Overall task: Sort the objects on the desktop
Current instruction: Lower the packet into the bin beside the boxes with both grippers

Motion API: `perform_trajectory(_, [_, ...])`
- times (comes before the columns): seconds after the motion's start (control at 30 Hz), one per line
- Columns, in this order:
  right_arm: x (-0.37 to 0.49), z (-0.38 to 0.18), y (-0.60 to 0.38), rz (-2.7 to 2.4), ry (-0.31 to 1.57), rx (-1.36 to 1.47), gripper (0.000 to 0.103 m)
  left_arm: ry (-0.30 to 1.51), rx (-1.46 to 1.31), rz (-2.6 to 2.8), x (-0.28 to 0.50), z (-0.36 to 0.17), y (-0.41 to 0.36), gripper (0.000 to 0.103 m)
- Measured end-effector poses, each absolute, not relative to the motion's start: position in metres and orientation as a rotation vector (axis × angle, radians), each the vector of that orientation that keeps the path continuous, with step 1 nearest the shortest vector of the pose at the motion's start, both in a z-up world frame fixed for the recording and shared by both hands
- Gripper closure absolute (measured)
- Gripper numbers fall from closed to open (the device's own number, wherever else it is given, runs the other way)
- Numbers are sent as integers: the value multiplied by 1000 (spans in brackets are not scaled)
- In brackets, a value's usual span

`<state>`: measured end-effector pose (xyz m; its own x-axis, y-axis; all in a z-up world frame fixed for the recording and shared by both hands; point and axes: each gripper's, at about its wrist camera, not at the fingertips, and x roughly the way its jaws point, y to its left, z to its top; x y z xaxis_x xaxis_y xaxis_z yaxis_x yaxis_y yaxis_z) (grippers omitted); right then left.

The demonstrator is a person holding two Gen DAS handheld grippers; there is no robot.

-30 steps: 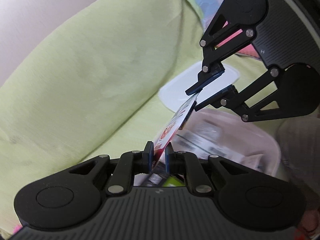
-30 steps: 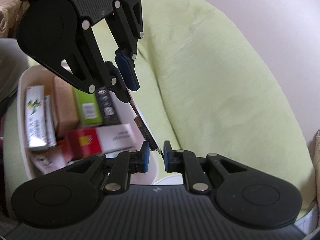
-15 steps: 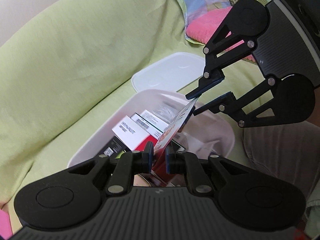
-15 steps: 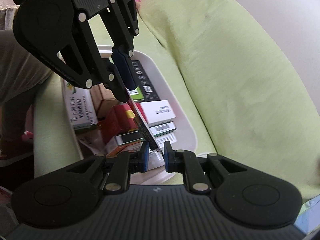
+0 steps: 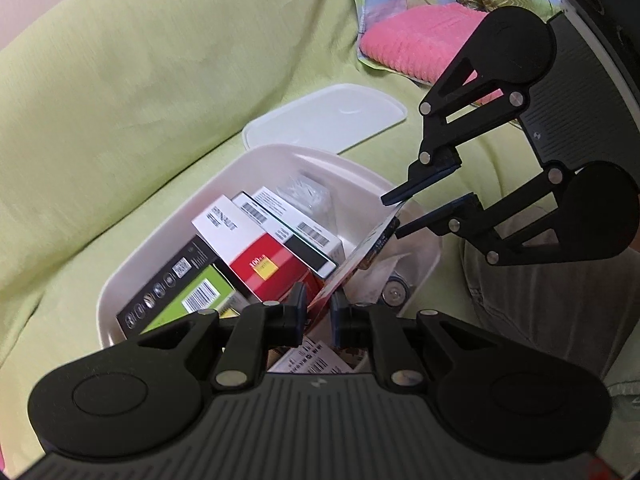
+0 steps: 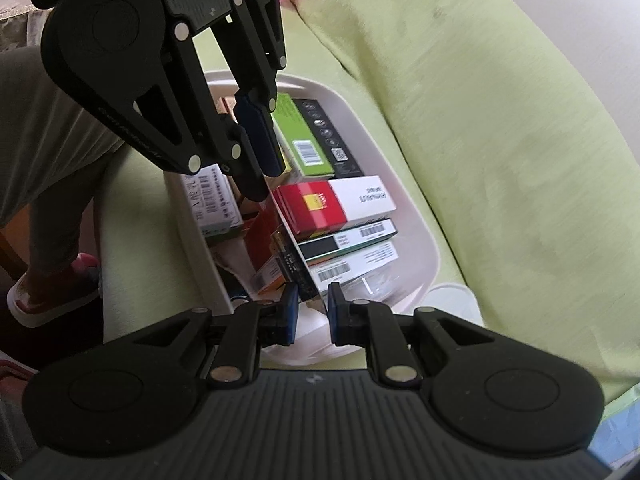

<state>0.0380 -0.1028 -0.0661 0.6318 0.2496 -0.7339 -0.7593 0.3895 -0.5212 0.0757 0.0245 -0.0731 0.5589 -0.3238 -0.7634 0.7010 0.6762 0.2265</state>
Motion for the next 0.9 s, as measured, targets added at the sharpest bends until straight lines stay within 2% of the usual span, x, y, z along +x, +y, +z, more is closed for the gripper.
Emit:
perform_trajectory(0.37, [47, -84, -101, 672, 661, -982, 91, 794, 500, -635, 87, -97, 22, 91])
perform_trajectory(0.9, [59, -92, -102, 686, 709, -964, 90, 841, 493, -641, 98, -106, 20, 91])
